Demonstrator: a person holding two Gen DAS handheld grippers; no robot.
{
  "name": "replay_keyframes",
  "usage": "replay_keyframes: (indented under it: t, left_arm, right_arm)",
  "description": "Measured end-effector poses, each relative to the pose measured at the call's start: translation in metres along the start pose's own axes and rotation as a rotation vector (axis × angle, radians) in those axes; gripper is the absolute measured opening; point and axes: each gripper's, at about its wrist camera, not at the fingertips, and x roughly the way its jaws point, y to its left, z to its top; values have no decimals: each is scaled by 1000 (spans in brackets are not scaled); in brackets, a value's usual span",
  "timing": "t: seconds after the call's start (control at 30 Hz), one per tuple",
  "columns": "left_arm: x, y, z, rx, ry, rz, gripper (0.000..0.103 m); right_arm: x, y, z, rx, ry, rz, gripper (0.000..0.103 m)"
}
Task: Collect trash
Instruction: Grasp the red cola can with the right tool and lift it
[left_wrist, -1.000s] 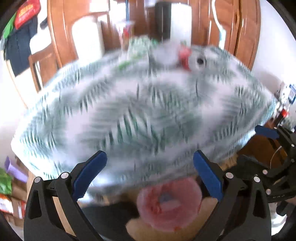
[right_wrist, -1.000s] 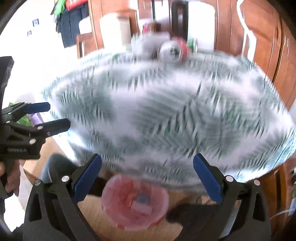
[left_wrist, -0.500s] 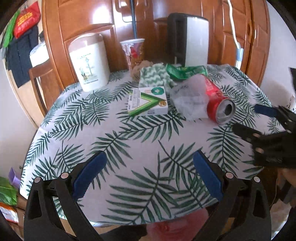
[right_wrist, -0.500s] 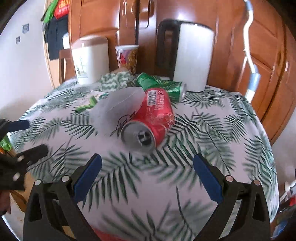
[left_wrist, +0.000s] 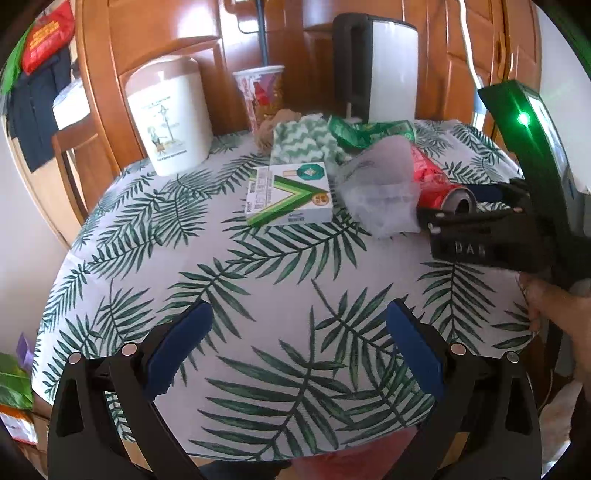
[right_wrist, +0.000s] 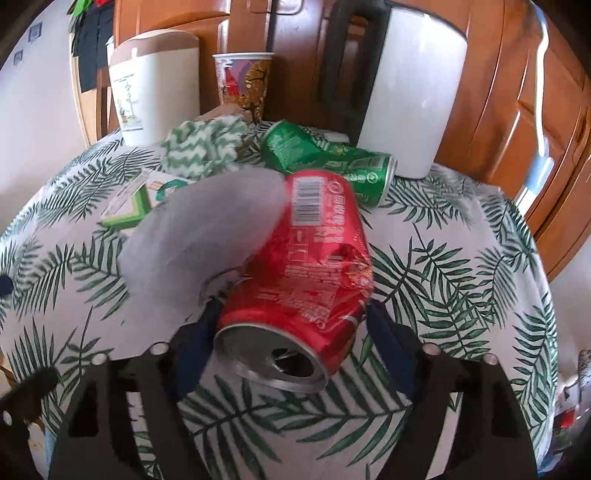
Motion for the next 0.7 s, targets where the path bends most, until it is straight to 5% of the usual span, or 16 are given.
replay_keyframes:
  t: [0.4,0.7]
  left_arm:
    - [7,-41,20,49,-14,-56,97]
    - [45,-86,66,78,-4,-78,97]
  right_arm:
    - [-36,-57,-52,53,-23,-89,75]
    - [-37,-69,-53,56,-38,-86,75]
